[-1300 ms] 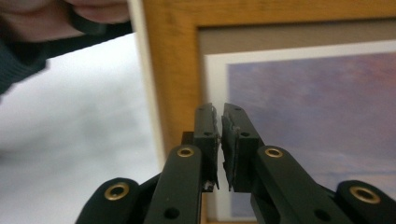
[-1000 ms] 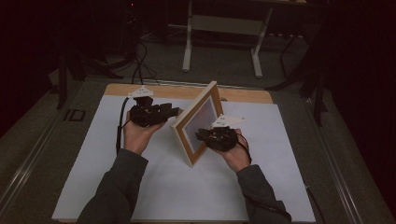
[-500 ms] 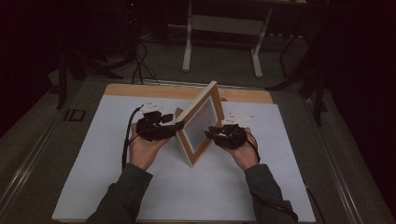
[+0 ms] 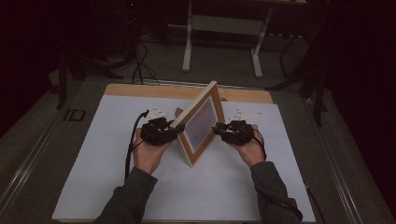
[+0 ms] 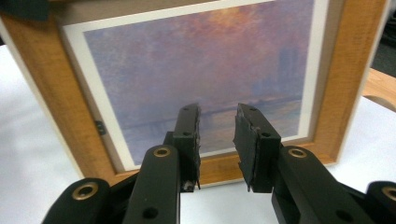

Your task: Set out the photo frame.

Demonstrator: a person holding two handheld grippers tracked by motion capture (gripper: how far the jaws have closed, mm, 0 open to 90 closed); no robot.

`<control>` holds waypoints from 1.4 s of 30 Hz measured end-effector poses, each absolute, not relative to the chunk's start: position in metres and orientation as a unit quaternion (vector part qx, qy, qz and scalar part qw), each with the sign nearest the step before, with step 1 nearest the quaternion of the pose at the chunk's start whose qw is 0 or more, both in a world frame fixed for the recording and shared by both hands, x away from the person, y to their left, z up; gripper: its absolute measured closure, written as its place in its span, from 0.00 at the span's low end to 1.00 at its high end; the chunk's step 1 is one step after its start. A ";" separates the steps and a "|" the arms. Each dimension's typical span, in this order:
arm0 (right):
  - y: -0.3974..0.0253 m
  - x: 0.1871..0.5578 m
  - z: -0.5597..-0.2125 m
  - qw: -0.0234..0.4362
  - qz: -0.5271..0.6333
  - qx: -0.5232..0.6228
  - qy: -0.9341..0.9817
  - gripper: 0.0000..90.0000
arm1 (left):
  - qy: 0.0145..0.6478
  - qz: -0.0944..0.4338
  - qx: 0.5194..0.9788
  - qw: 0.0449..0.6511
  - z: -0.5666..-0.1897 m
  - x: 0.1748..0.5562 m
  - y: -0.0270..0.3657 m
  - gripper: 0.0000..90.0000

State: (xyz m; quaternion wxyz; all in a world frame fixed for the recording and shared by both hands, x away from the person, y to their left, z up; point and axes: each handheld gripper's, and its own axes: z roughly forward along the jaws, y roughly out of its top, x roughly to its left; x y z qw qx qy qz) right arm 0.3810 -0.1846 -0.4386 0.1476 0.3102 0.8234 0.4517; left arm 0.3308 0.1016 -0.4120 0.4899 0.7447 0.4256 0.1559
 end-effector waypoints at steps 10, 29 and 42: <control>-0.193 0.385 -0.438 0.154 0.451 0.318 0.820 0.75 | 0.417 0.129 0.755 0.489 -0.410 0.337 0.109 0.77; -0.204 0.388 -0.426 0.170 0.452 0.319 0.816 0.67 | 0.319 0.065 0.800 0.504 -0.407 0.360 0.136 0.79; -0.221 0.402 -0.414 0.186 0.453 0.341 0.803 0.62 | 0.304 0.037 0.805 0.508 -0.407 0.378 0.146 0.79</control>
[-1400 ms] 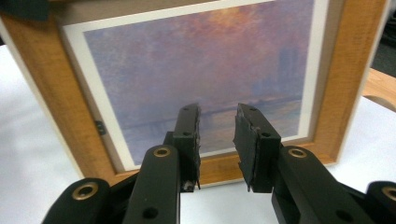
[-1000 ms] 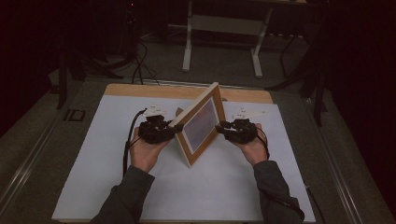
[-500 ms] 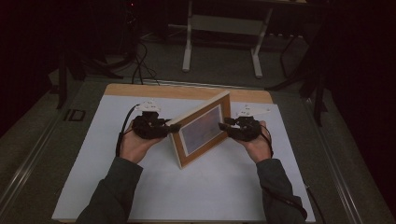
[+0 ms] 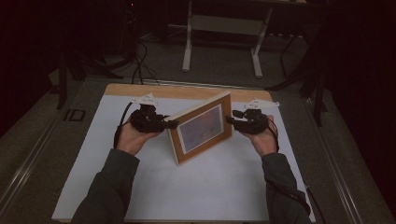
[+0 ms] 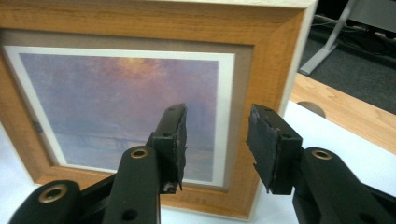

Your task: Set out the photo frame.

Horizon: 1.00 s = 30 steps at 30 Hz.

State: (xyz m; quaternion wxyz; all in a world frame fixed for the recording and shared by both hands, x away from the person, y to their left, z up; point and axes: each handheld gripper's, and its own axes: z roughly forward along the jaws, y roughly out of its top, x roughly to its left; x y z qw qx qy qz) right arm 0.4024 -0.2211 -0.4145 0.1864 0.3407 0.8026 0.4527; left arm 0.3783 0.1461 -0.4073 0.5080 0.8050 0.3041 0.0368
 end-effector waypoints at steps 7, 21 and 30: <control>-0.224 0.412 -0.413 0.187 0.456 0.350 0.797 0.54 | 0.289 0.027 0.812 0.507 -0.407 0.386 0.149 0.79; -0.224 0.422 -0.408 0.211 0.456 0.346 0.792 0.31 | 0.256 -0.003 0.817 0.516 -0.408 0.395 0.147 0.80; -0.226 0.430 -0.412 0.197 0.458 0.344 0.795 0.27 | 0.313 0.057 0.795 0.516 -0.410 0.375 0.140 0.60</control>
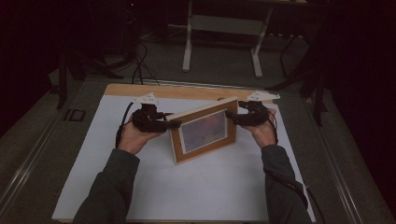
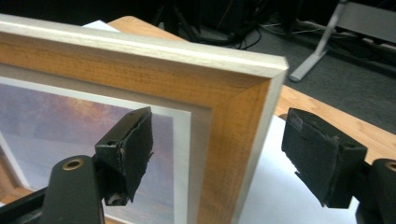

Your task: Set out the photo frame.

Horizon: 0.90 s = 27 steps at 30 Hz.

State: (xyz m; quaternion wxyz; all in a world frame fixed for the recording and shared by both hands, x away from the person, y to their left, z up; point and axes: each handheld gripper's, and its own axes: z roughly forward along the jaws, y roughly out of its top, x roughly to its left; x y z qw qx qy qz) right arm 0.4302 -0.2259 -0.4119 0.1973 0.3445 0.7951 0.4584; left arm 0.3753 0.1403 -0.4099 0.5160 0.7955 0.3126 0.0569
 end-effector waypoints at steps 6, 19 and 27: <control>-0.222 0.437 -0.416 0.180 0.463 0.335 0.800 0.23 | 0.342 0.083 0.793 0.498 -0.422 0.357 0.134 0.59; -0.224 0.454 -0.422 0.130 0.483 0.333 0.799 0.16 | 0.375 0.119 0.781 0.486 -0.418 0.354 0.133 0.76; -0.220 0.457 -0.423 0.109 0.493 0.330 0.797 0.23 | 0.373 0.131 0.783 0.480 -0.418 0.362 0.133 0.75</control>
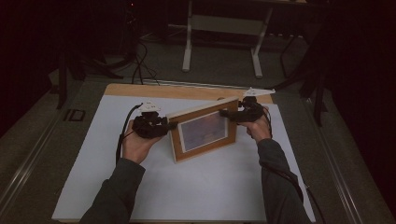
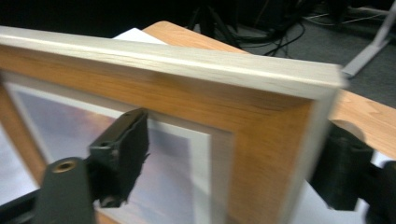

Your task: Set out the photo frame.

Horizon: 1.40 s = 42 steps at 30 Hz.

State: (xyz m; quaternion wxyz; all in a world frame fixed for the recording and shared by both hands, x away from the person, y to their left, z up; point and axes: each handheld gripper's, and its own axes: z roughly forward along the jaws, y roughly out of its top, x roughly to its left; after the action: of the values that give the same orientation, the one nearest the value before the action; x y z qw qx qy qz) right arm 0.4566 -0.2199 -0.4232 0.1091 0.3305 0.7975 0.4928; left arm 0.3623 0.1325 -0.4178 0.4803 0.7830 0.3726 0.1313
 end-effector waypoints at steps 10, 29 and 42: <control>-0.223 0.455 -0.423 0.117 0.490 0.347 0.791 0.33 | 0.377 0.137 0.775 0.488 -0.422 0.381 0.135 0.73; -0.228 0.448 -0.424 0.121 0.492 0.362 0.783 0.42 | 0.367 0.127 0.774 0.501 -0.427 0.398 0.143 0.71; -0.232 0.442 -0.425 0.115 0.496 0.370 0.777 0.51 | 0.382 0.123 0.763 0.506 -0.430 0.408 0.144 0.68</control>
State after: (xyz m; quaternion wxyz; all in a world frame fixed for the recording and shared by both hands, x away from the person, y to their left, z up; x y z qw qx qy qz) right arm 0.4421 -0.2325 -0.4250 0.1146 0.3702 0.7774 0.4955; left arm 0.4080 0.1439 -0.4296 0.5062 0.7631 0.3825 0.1228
